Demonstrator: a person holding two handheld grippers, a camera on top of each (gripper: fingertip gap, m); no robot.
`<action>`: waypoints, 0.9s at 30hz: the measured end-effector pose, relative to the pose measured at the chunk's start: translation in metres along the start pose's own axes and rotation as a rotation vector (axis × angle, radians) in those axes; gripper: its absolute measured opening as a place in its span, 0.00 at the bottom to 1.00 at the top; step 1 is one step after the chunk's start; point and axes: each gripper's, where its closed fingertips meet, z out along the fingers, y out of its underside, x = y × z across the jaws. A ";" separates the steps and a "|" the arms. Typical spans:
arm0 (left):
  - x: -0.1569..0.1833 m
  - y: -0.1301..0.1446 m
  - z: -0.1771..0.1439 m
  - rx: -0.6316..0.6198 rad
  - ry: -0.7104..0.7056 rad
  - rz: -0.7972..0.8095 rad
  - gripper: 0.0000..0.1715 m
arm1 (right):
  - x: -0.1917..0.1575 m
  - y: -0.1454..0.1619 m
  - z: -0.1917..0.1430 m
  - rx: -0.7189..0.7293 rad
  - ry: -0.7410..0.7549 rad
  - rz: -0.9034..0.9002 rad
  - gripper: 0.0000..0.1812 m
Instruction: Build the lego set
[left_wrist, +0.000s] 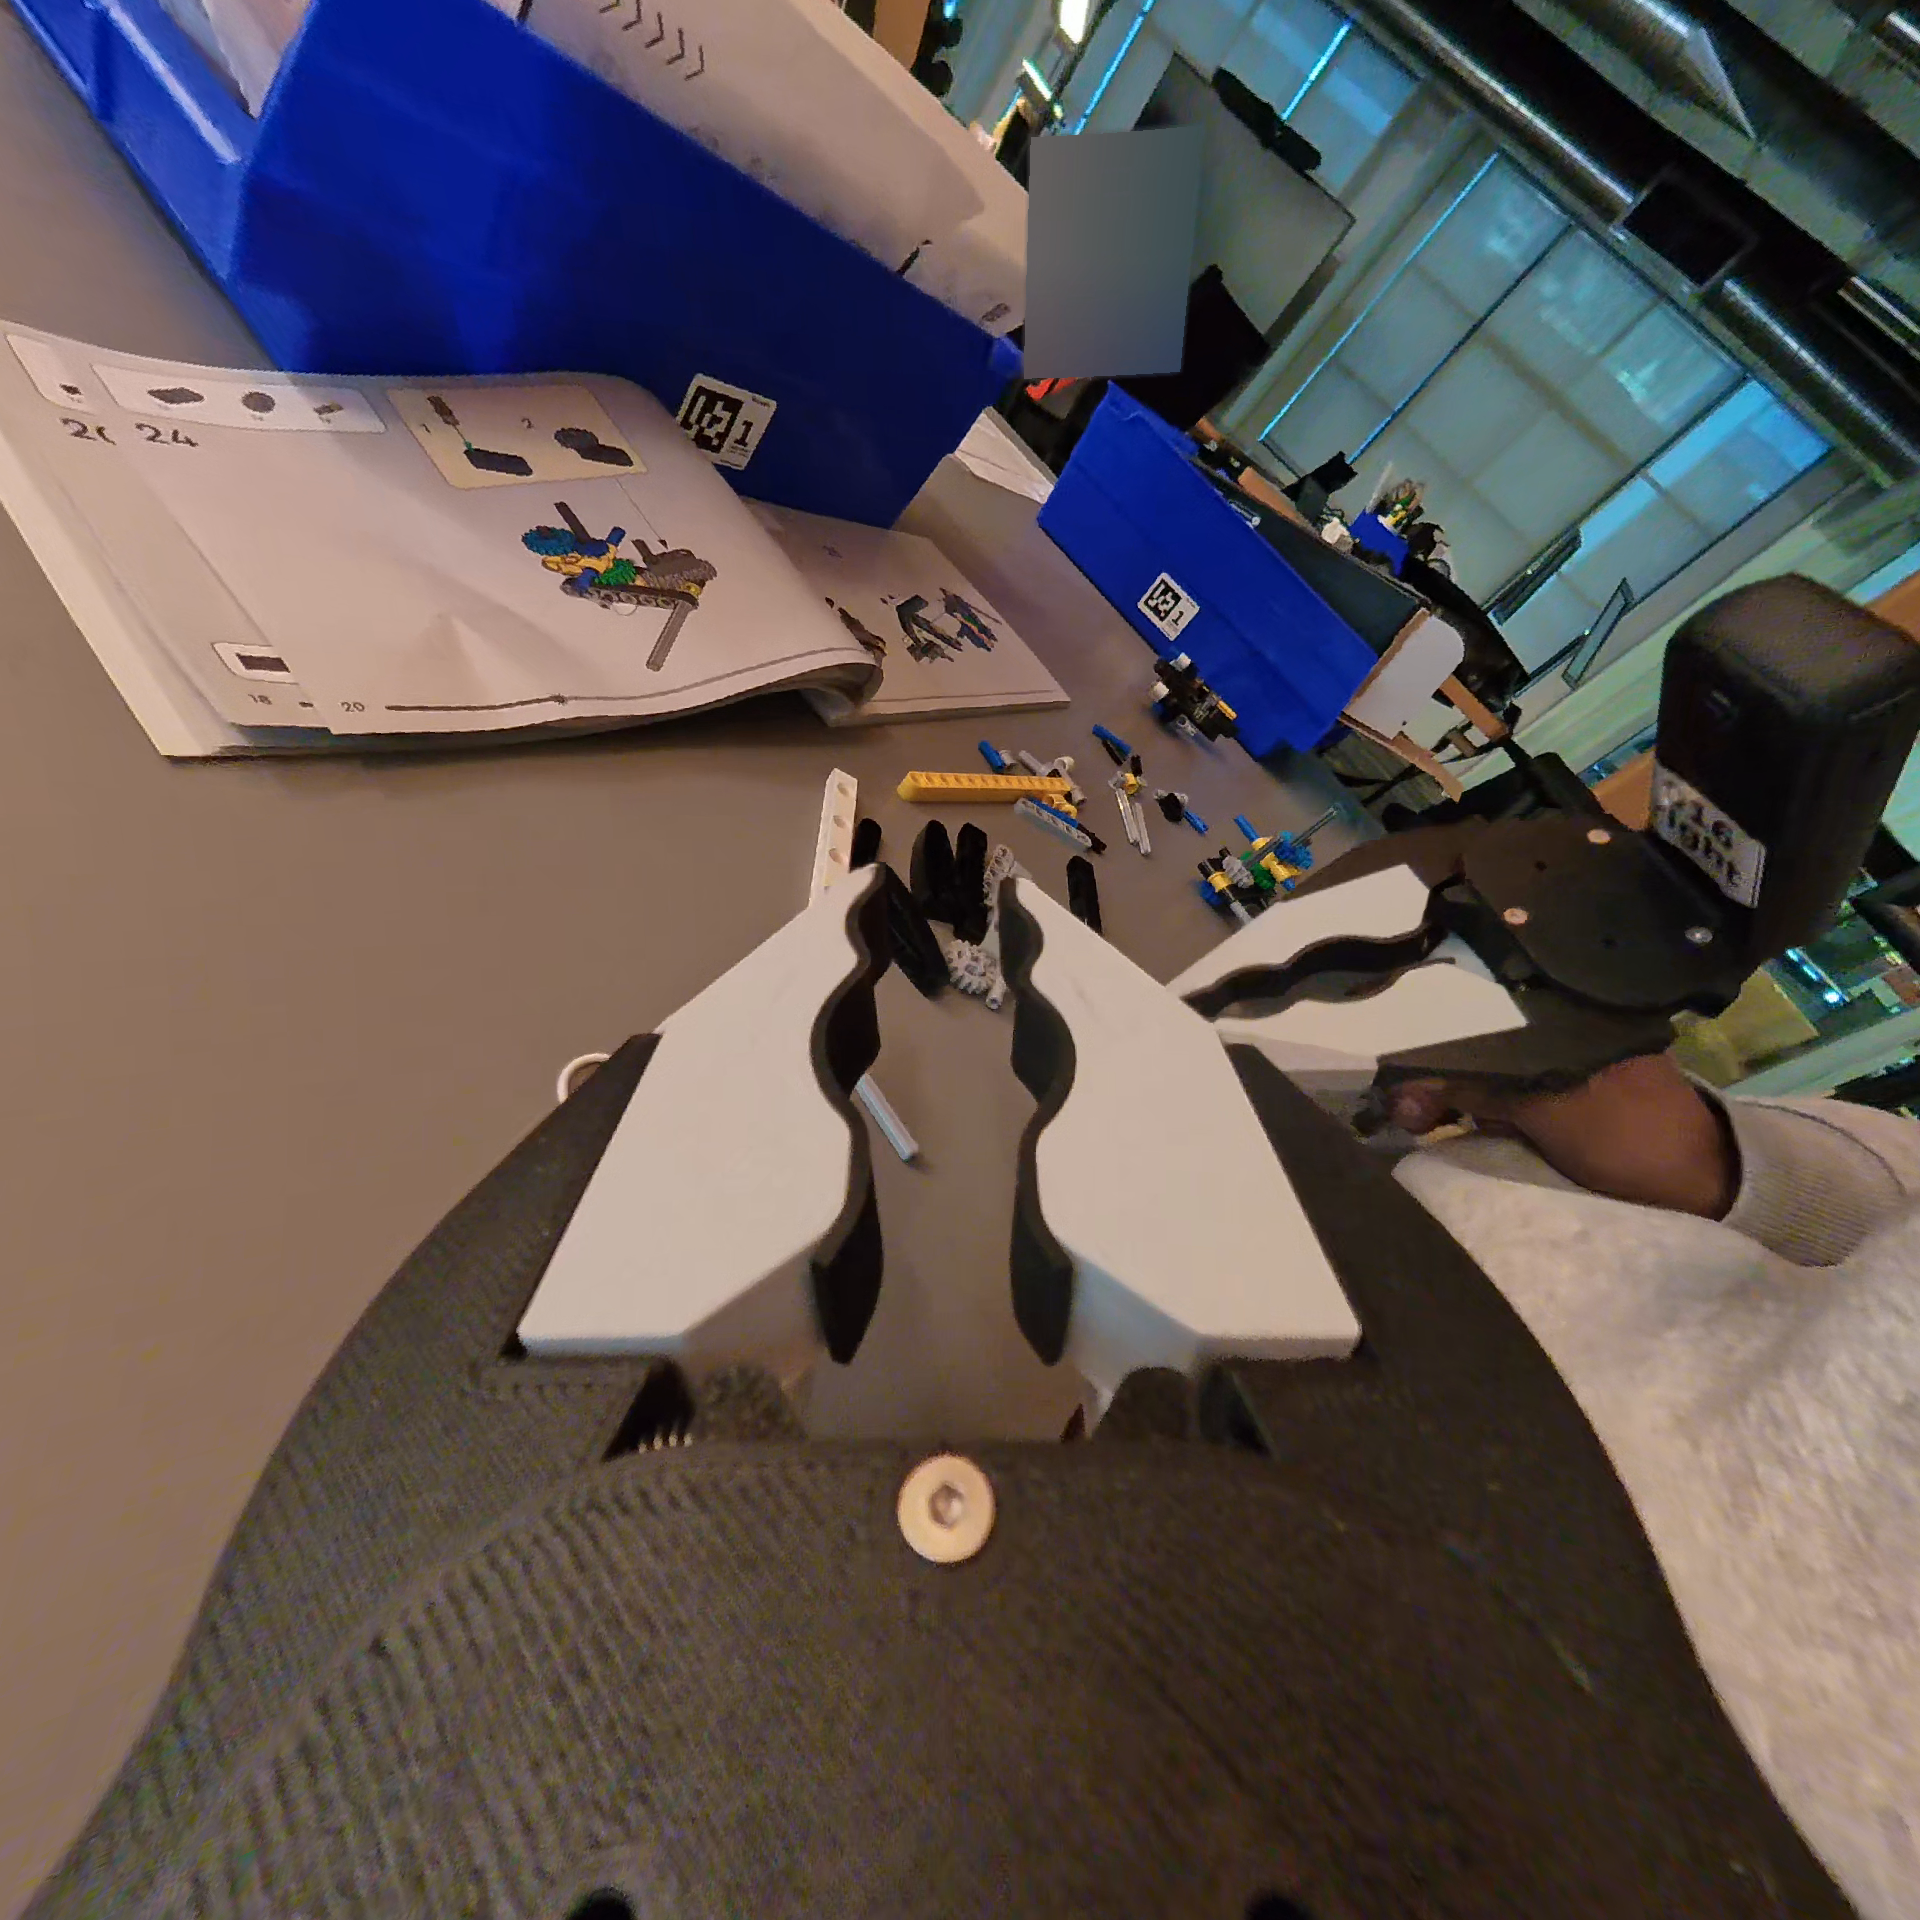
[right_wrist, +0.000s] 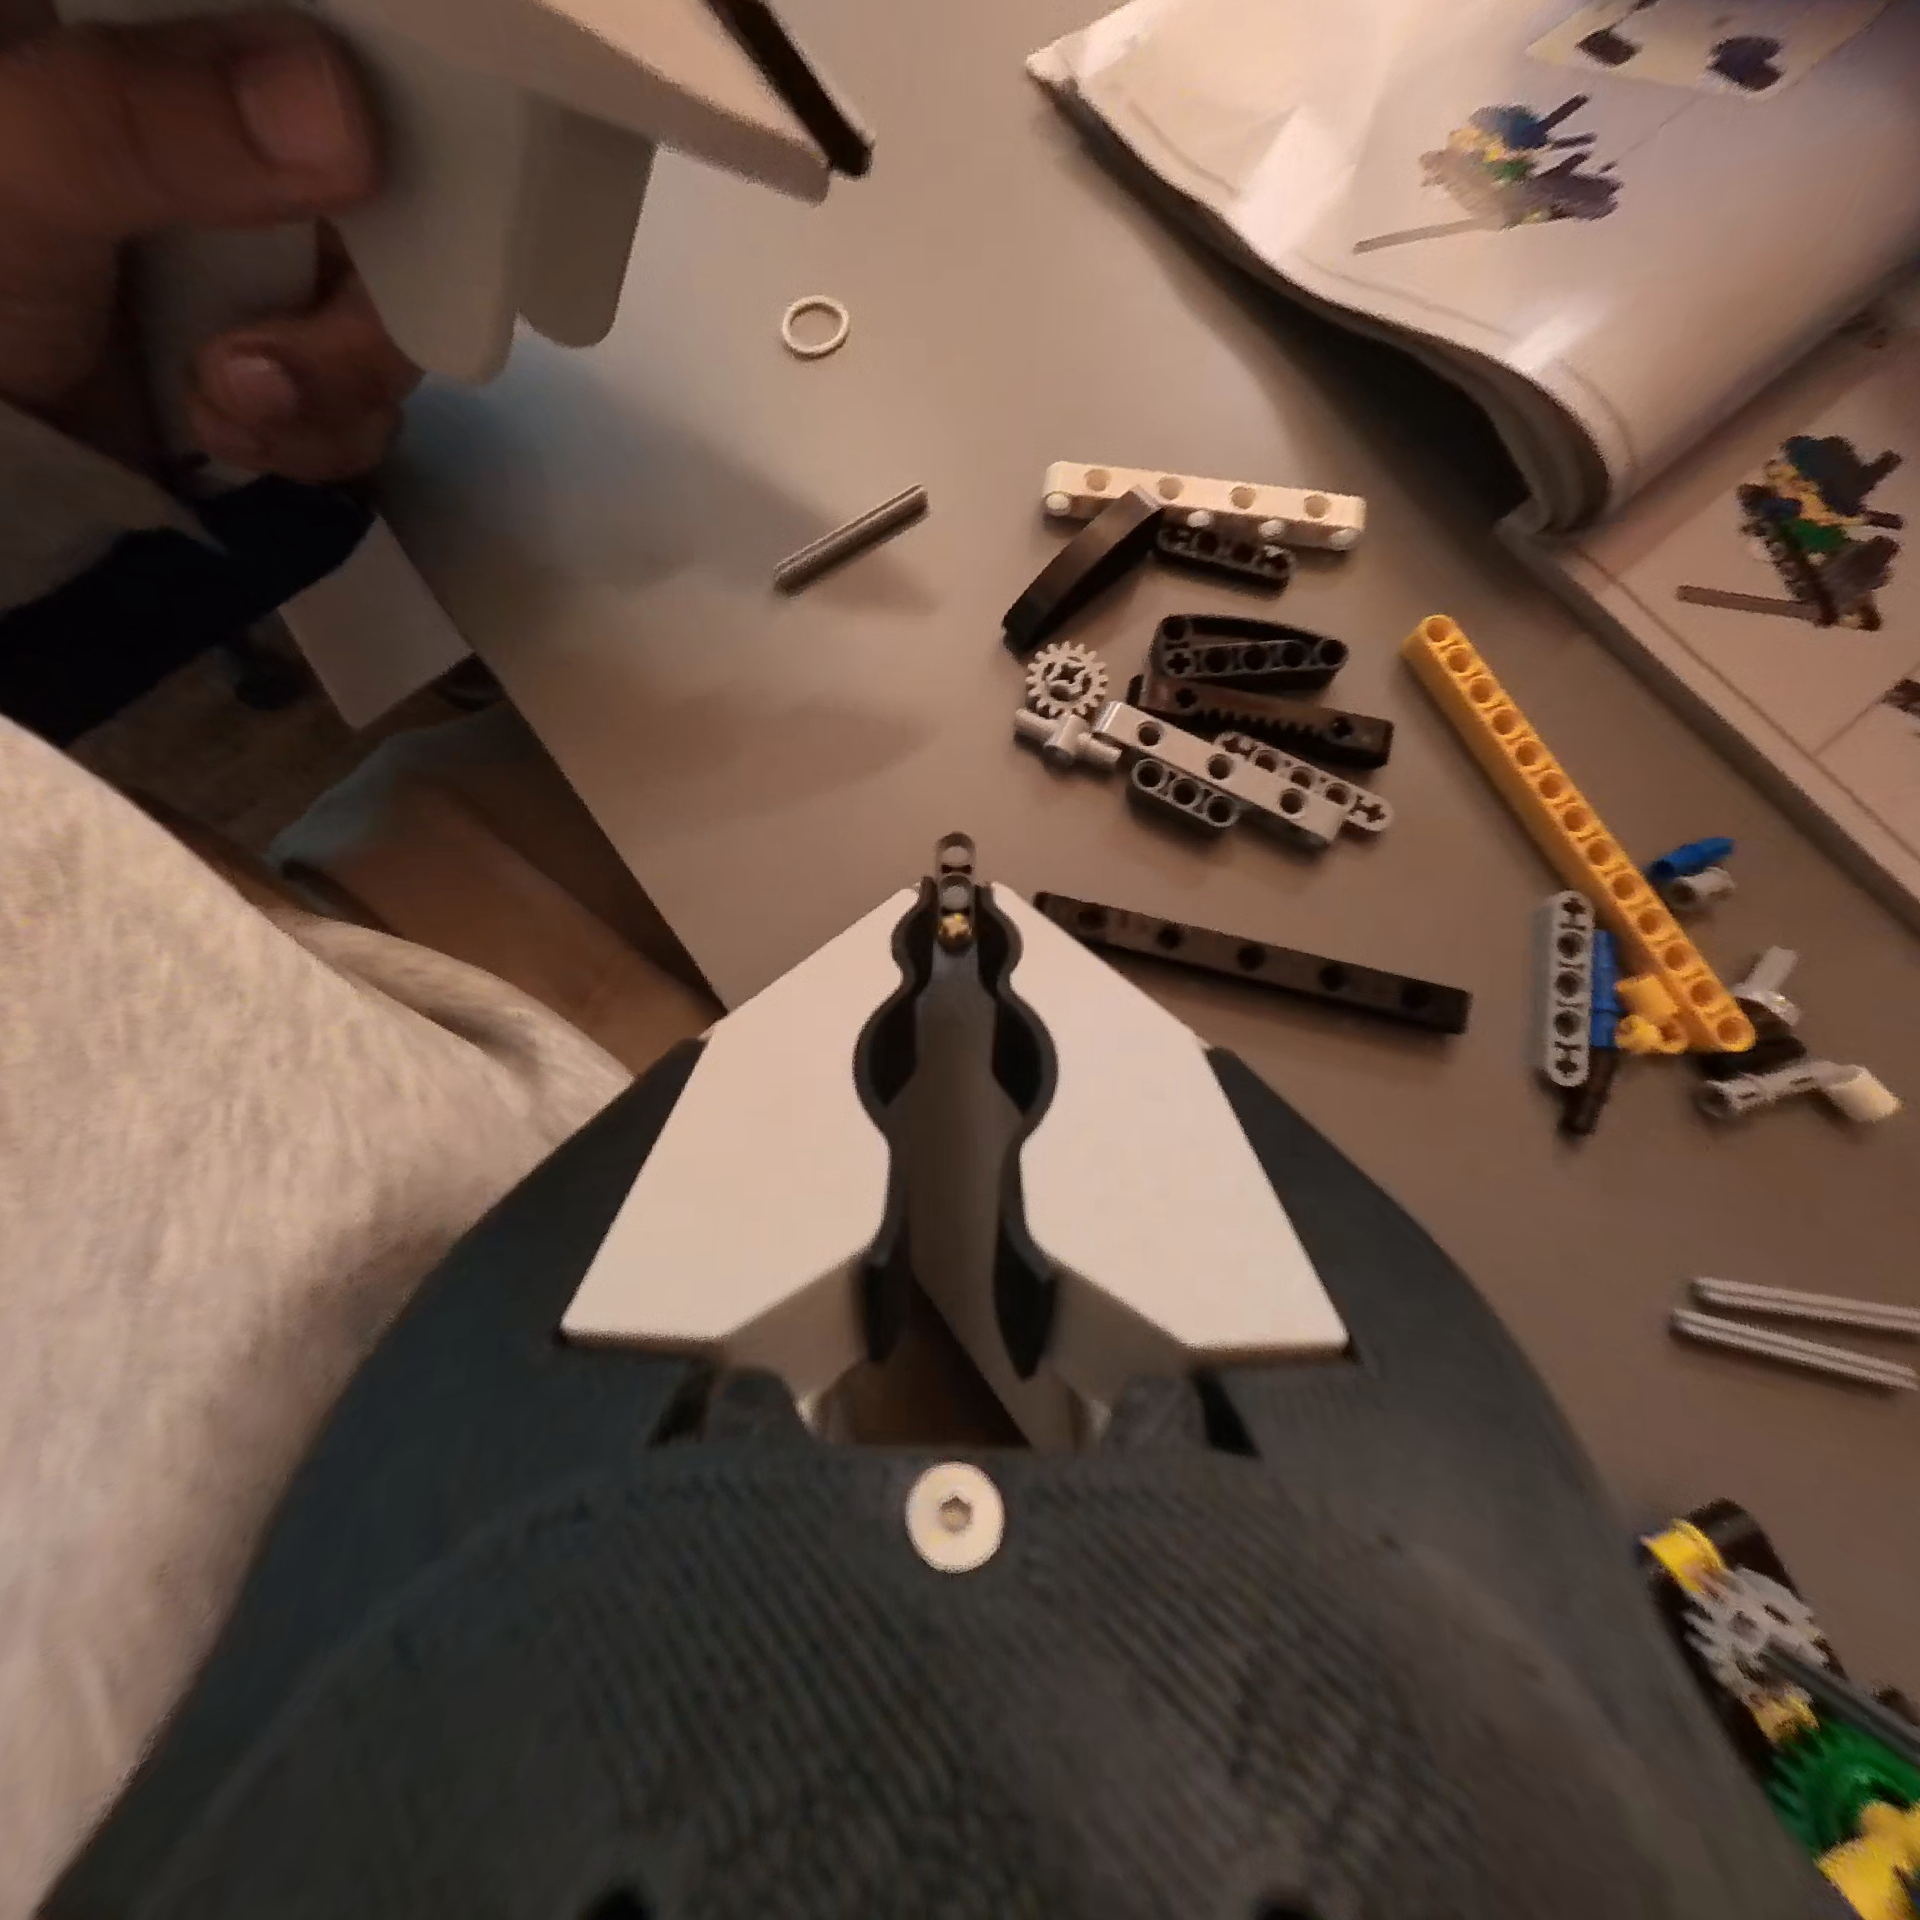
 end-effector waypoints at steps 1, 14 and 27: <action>0.001 0.000 0.000 0.000 0.002 0.006 0.10 | 0.002 -0.002 -0.003 0.013 0.006 0.012 0.03; 0.029 0.006 0.010 -0.027 0.060 0.071 0.11 | 0.048 -0.003 -0.029 0.093 0.131 0.126 0.03; 0.075 0.033 0.068 -0.137 0.148 0.134 0.11 | 0.055 0.033 -0.036 0.046 0.165 0.149 0.03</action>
